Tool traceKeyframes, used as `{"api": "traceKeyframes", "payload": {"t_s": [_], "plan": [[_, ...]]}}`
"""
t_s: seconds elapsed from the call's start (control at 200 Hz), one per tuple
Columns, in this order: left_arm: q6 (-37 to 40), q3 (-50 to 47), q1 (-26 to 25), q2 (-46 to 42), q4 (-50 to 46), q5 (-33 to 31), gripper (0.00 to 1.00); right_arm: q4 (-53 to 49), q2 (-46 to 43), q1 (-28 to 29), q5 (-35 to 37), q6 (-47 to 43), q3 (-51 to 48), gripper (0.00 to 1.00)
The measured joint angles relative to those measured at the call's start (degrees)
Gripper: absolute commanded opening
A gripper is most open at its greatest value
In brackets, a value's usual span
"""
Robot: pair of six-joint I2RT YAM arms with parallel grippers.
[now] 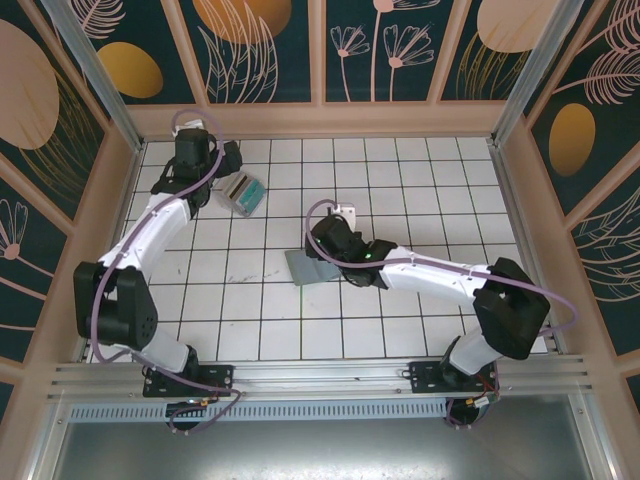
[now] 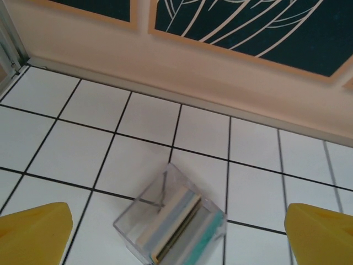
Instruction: Put the credit cards into the card holder
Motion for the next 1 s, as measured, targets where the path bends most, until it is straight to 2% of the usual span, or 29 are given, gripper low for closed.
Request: {"api": "traceKeyframes", "payload": {"t_s": [0.205, 0.37, 0.596, 0.816, 1.001], "plan": [[3.5, 9.31, 4.09, 12.28, -1.84, 3.72, 0.99, 0.2, -3.8, -3.34, -2.49, 0.17, -3.85, 0.77], [5.07, 14.97, 5.14, 20.11, -4.42, 6.95, 0.98, 1.01, -5.86, -6.12, -5.31, 1.51, -5.22, 0.77], [4.07, 16.17, 6.86, 25.22, -5.88, 12.13, 0.74, 0.96, -6.8, -6.49, -5.4, 1.9, -6.21, 0.76], [2.34, 16.98, 10.45, 27.39, -5.9, 18.23, 0.65, -0.13, -6.86, -6.34, -5.2, 1.84, -6.12, 0.75], [3.15, 22.1, 10.78, 31.01, -8.76, 21.75, 0.54, -1.75, -6.86, -6.16, -4.87, 1.38, -4.87, 0.73]]}}
